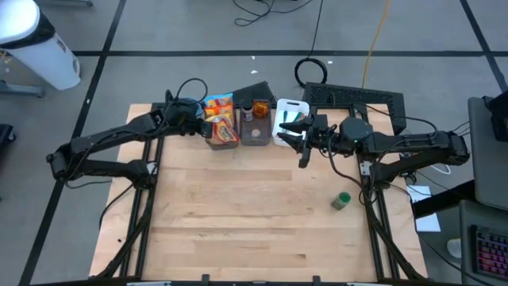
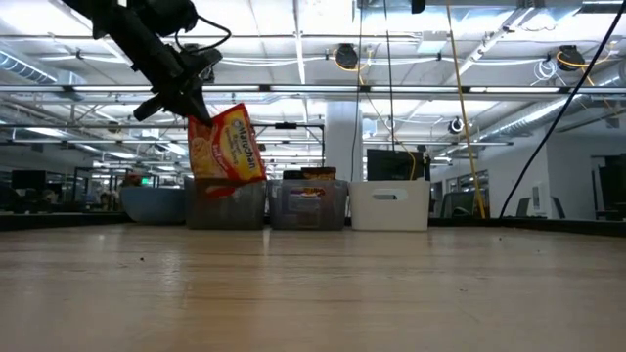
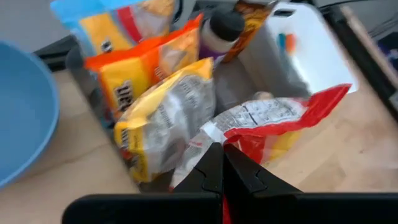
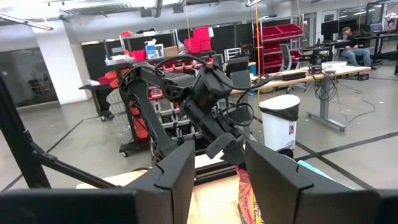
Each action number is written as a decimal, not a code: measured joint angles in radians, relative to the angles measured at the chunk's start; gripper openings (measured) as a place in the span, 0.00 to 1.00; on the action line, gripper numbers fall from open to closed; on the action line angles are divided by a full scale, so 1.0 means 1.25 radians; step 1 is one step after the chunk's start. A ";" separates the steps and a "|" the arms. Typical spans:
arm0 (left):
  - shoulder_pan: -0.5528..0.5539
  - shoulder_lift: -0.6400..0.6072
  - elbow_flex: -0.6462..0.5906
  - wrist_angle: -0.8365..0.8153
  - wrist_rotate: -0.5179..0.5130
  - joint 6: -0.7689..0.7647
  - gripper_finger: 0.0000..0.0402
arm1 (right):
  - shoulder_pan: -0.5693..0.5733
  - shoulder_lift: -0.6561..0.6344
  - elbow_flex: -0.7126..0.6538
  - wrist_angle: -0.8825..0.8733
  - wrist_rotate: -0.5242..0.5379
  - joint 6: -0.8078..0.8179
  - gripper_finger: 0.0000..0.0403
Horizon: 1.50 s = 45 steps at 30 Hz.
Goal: Pick & Place Food Item
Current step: Put the red noodle pack into the left black bin
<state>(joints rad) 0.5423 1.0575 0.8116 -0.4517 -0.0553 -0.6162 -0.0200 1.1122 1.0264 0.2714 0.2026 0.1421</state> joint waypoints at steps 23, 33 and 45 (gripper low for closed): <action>0.006 0.003 0.000 -0.013 -0.004 0.016 0.00 | 0.000 0.000 0.000 0.000 0.000 0.000 0.33; 0.034 0.108 0.001 0.026 0.097 0.054 0.00 | 0.000 0.000 0.000 -0.007 -0.020 0.005 0.33; 0.043 0.170 0.001 0.103 0.125 0.045 0.02 | 0.000 0.000 0.000 -0.021 -0.020 0.023 0.33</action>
<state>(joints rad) 0.5954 1.2697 0.8127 -0.3231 0.1011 -0.5598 -0.0200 1.1122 1.0264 0.2453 0.1772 0.1714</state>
